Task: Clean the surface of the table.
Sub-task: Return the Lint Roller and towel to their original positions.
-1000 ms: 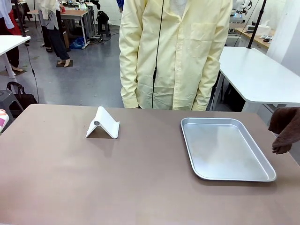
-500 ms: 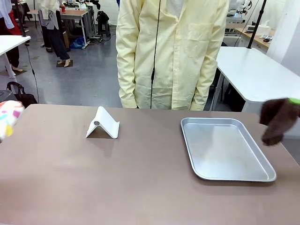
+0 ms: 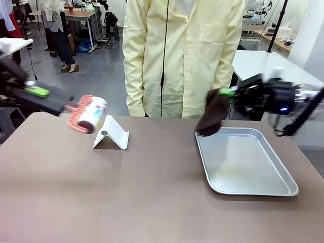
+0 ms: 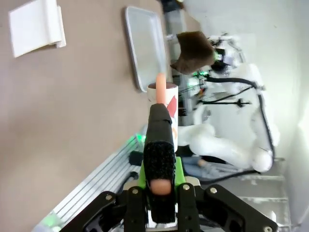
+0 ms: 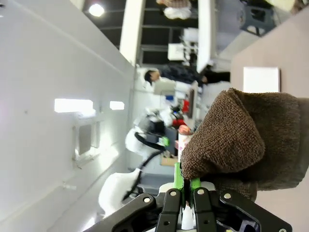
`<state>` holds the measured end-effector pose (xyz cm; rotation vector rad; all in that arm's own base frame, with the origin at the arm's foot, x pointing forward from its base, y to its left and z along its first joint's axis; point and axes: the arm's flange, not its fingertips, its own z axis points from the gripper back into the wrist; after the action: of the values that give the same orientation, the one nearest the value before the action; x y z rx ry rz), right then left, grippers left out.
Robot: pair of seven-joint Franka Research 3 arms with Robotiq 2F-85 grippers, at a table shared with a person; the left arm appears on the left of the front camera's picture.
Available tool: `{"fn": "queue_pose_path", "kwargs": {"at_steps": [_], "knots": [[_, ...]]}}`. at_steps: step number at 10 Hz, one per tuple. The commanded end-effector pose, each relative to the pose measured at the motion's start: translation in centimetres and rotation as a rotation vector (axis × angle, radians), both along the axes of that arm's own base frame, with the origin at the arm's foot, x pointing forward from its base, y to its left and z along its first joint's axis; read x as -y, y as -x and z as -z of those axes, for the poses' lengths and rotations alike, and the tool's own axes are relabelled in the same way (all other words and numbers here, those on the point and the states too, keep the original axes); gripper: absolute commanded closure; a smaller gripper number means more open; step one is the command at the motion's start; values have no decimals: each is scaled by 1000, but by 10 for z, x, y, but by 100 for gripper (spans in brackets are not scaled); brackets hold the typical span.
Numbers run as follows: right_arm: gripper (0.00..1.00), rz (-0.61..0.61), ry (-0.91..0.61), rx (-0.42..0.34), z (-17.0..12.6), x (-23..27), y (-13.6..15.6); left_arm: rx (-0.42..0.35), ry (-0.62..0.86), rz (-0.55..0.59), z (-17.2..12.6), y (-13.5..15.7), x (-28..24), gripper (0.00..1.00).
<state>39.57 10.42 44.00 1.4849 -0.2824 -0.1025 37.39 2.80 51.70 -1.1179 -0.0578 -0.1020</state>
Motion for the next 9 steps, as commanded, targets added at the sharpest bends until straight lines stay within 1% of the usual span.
{"fn": "queue_pose_path", "kwargs": {"at_steps": [1, 2, 3, 4, 5, 6, 7, 8, 9], "knots": [[95, -99, 52, -24, 20, -47, -13, -3, -134, -47, -5, -28, 38, 78], [95, -107, 108, -13, 37, -67, -16, -40, -186, -44, -5, -43, 65, 78], [95, -97, 148, -36, 56, -81, -20, -45, -240, -49, -2, -56, 87, 78], [95, -100, 191, -55, 77, -89, -28, -45, -319, -92, 5, -73, 108, 78], [95, -72, 239, -54, 93, -93, -36, -58, -369, -103, 13, -84, 124, 78], [95, -90, 260, -70, 106, -95, -43, -51, -417, -97, 20, -94, 137, 78], [95, -127, 274, -88, 118, -96, -49, -58, -458, -62, 28, -105, 146, 78], [95, -105, 307, -99, 130, -95, -60, -69, -469, -9, 37, -117, 154, 78], [95, -92, 331, -115, 139, -93, -67, -60, -496, 26, 43, -126, 157, 78]]}}
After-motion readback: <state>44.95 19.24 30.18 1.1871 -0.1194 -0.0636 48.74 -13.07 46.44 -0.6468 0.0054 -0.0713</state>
